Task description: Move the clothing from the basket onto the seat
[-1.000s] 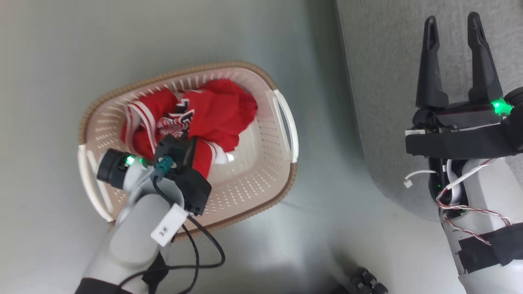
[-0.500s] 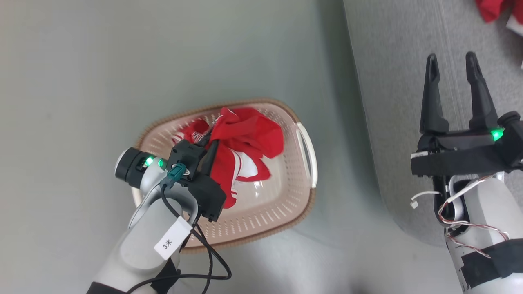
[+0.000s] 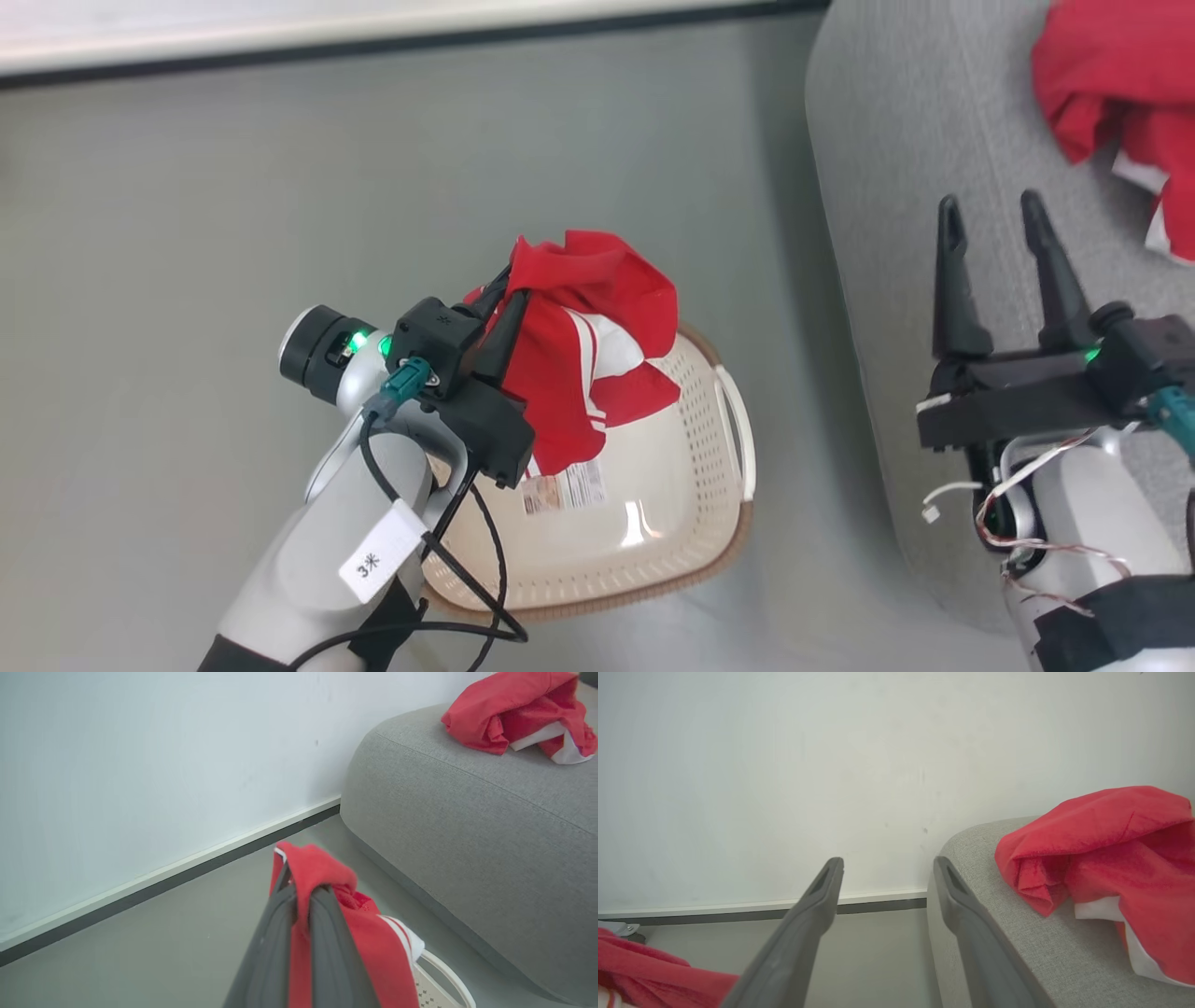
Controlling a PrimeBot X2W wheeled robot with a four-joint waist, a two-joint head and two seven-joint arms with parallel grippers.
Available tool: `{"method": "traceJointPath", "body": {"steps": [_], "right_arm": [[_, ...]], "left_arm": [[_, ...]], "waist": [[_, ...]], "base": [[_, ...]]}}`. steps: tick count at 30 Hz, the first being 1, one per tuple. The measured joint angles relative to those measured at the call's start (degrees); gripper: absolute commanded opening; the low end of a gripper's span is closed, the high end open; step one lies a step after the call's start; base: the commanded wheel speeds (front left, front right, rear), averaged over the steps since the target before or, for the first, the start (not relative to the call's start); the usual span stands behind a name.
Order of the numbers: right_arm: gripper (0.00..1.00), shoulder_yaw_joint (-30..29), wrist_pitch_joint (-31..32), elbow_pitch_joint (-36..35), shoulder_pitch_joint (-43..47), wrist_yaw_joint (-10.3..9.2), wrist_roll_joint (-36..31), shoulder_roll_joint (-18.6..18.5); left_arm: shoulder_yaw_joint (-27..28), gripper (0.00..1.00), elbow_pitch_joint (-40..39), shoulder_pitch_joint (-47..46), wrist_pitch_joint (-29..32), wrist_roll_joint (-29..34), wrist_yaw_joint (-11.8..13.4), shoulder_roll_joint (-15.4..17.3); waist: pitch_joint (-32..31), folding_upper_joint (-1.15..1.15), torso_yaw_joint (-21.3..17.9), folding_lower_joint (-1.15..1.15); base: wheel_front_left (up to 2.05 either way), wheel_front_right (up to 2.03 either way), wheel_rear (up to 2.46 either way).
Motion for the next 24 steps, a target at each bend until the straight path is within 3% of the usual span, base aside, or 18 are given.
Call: {"method": "traceJointPath", "body": {"steps": [11, 24], "right_arm": [[1.00, 1.2, 0.0, 4.2, 2.8, 1.58, -0.3, 0.4], [1.00, 7.2, 0.0, 11.4, 5.6, 5.79, -1.1, 2.0]], "left_arm": [[0.0, 0.00, -2.4, 0.0, 0.0, -1.5, -1.1, 0.9], [-0.2, 0.00, -1.9, 1.1, 0.0, -4.6, -1.5, 1.7]], "waist": [[-8.4, -0.01, 2.1, 0.01], [-18.4, 0.00, 3.3, 0.01]], "base": [[0.00, 0.00, 0.00], [0.00, 0.00, 0.00]]}}
